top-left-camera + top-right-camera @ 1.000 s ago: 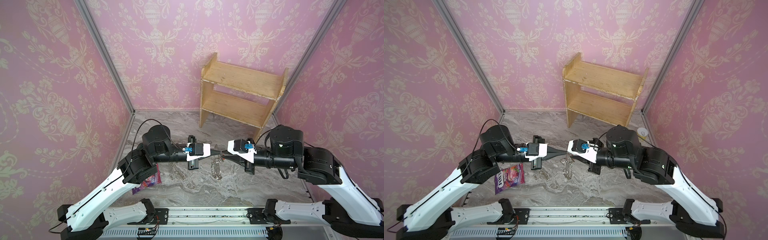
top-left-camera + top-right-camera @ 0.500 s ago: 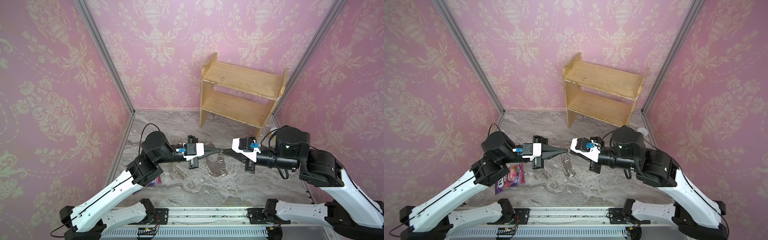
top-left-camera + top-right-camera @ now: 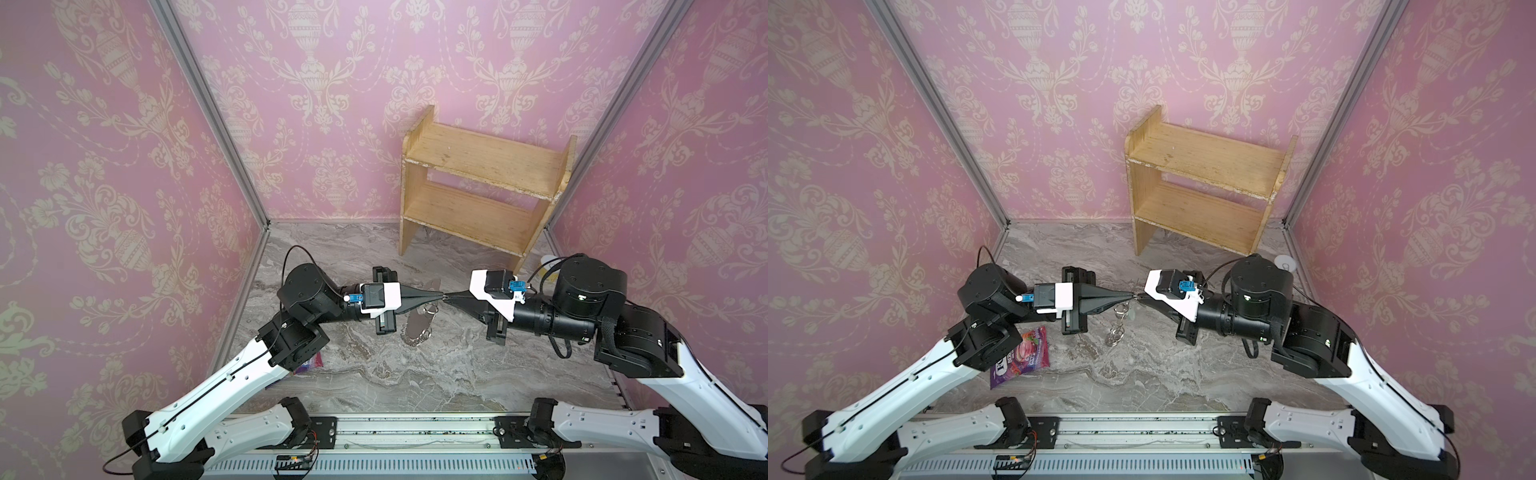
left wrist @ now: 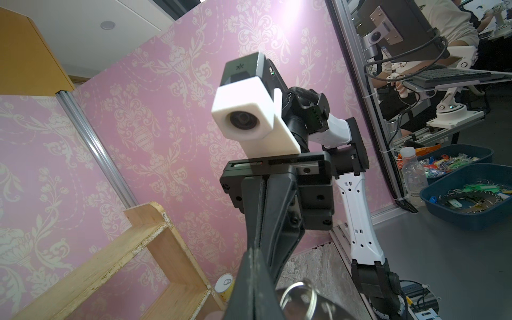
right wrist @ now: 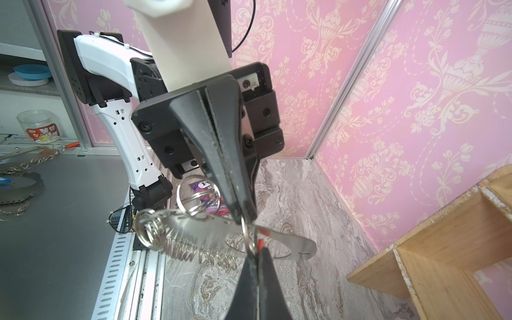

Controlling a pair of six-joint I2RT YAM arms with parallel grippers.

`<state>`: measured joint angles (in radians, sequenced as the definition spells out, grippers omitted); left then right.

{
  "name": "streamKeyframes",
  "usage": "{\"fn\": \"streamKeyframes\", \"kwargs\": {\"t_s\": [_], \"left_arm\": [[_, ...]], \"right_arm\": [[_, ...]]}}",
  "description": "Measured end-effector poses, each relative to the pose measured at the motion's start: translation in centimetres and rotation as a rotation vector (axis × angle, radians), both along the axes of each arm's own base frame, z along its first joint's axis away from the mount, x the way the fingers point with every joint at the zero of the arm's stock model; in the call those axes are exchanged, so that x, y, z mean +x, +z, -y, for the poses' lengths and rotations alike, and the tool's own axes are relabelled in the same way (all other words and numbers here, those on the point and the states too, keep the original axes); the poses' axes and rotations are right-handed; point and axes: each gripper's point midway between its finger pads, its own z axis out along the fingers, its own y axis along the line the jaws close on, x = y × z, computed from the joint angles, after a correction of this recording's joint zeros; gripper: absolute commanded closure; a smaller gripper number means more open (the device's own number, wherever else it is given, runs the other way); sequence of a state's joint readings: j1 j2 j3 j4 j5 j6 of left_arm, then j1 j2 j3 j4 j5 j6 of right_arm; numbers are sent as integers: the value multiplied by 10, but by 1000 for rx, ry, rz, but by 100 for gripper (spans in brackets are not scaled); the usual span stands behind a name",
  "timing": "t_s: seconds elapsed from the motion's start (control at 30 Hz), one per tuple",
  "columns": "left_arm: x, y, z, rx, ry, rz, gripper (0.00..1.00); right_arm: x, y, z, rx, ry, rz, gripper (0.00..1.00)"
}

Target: Put the keys on the keyring

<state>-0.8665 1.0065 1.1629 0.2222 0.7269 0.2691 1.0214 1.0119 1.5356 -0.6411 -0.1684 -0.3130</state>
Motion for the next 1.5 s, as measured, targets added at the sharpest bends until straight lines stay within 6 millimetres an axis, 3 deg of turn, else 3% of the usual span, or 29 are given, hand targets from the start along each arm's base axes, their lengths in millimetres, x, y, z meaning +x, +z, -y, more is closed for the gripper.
{"fn": "streamKeyframes", "kwargs": {"t_s": [0.13, 0.27, 0.67, 1.13, 1.5], "left_arm": [[0, 7, -1, -28, 2, 22, 100], [0, 12, -3, -47, 7, 38, 100], [-1, 18, -5, -71, 0, 36, 100], [-1, 18, -2, -75, -17, 22, 100], [-2, 17, -3, -73, -25, 24, 100]], "right_arm": [[0, -8, 1, -28, -1, -18, 74], [-2, -11, 9, -43, -17, -17, 71], [-17, 34, 36, 108, -24, 99, 75], [-9, 29, 6, 122, 29, 101, 79], [-12, 34, 3, 143, 55, 107, 86]]}}
